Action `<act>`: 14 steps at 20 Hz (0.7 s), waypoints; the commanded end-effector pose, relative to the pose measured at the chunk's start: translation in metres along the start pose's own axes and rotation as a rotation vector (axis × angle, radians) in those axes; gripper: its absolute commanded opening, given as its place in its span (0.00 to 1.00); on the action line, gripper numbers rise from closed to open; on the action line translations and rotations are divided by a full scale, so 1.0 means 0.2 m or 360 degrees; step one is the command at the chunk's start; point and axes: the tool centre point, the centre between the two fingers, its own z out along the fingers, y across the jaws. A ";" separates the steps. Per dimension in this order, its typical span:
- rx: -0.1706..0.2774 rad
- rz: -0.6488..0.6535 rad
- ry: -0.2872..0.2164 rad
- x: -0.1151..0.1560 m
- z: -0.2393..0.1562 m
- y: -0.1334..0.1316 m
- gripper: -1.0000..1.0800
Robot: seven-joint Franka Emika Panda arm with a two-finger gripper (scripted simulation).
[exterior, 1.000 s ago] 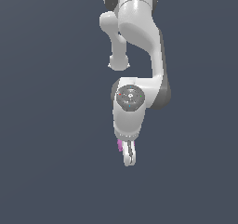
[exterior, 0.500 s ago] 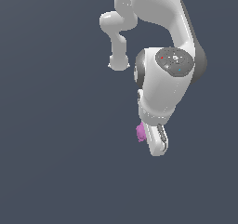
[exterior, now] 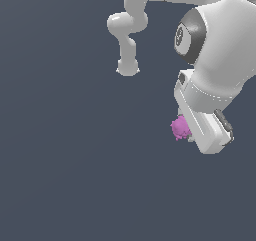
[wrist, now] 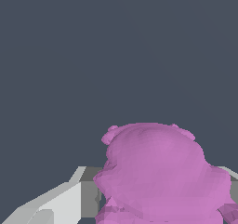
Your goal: Pick up the object and move it to a goal position.
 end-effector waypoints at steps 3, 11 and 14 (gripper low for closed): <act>-0.0001 0.0000 0.0001 -0.14 -0.17 -0.01 0.00; -0.0001 -0.0001 0.0000 -0.30 -0.36 -0.02 0.00; -0.0001 -0.0001 0.0000 -0.33 -0.39 -0.03 0.00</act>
